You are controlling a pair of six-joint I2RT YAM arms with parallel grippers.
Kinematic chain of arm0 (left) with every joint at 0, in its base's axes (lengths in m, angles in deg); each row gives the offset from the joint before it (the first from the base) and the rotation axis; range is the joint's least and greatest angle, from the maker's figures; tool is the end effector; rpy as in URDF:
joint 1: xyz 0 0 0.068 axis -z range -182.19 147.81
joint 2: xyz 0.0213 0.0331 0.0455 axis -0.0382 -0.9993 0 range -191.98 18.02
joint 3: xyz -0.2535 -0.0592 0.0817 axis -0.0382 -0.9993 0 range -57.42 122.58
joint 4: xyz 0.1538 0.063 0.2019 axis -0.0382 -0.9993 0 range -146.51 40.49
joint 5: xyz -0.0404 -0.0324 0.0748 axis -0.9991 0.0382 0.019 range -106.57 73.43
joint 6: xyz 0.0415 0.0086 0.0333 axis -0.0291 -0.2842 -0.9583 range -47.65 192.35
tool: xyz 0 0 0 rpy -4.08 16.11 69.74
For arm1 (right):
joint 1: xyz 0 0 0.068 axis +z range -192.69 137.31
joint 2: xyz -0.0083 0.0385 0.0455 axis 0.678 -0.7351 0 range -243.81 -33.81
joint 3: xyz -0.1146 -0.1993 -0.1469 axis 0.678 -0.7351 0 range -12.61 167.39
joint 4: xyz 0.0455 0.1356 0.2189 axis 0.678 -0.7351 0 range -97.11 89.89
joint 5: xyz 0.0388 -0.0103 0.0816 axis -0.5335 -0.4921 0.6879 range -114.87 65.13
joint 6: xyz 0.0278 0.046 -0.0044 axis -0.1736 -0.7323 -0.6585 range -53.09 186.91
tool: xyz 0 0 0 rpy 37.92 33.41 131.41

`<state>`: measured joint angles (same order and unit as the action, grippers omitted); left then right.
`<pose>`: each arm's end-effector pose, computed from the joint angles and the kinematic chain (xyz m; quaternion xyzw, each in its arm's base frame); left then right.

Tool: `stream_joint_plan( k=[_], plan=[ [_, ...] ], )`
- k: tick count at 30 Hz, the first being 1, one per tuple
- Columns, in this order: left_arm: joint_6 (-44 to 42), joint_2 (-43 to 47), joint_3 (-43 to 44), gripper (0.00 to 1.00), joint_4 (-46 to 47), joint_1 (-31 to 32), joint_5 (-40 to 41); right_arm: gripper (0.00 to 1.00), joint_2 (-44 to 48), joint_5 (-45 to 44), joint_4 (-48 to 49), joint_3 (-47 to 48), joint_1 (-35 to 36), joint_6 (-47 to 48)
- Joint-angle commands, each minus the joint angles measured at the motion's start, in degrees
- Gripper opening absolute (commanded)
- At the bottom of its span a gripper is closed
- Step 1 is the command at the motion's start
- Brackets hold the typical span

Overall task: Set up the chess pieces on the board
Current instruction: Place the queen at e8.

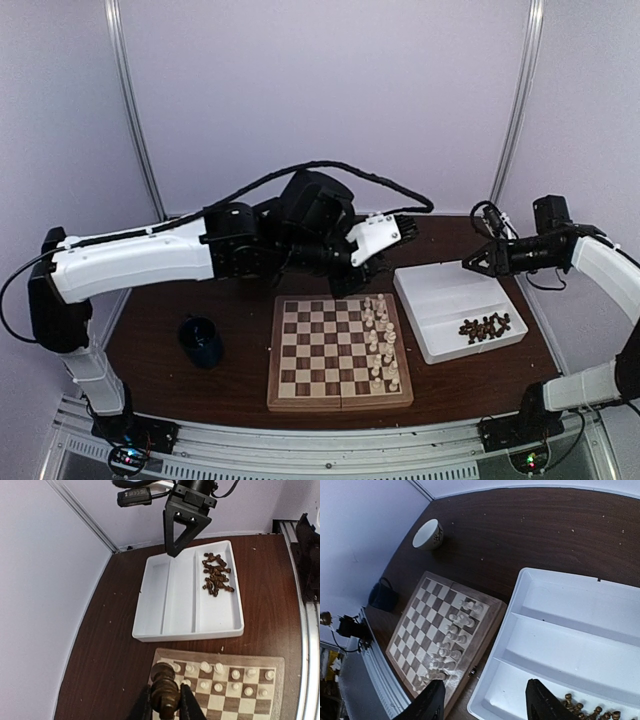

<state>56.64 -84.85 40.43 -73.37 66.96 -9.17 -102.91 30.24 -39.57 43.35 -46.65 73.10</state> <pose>0.1552 -0.3946 0.3564 0.5555 0.6564 -0.1785 0.4782 0.2369 0.0129 0.2879 -0.1647 0.8367 0.4113 0.3220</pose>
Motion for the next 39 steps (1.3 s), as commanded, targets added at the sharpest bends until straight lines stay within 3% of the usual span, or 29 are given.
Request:
stream_joint_plan(
  k=[1, 5, 13, 20, 24, 39],
  plan=[
    [6.17, 4.41, -4.44, 0.1, -17.4, -0.41, -1.47, 0.59, 1.11, -7.05, -0.24, -1.38, -0.34, 10.28],
    [9.94, 8.09, -8.43, 0.09, -24.37, -0.42, -2.69, 0.6, -0.07, -8.4, 0.07, -0.9, -0.34, 11.0],
    [15.49, 11.18, -16.28, 0.1, -27.74, -3.63, -5.39, 0.6, -1.65, -9.54, -0.11, -1.37, -0.34, 11.75],
    [20.84, 4.62, -12.17, 0.1, -31.6, -7.85, -4.32, 0.61, -1.89, -9.85, -0.35, -2.28, -0.34, 12.19],
    [22.1, 2.18, -11.19, 0.1, -31.95, -10.03, -9.0, 0.61, -2.47, -9.67, -0.65, -2.26, -0.34, 12.57],
    [23.49, -1.85, -13.15, 0.09, -30.43, -11.47, -11.87, 0.61, -4.19, -8.88, -1.44, -1.96, -0.33, 13.09]
  ],
)
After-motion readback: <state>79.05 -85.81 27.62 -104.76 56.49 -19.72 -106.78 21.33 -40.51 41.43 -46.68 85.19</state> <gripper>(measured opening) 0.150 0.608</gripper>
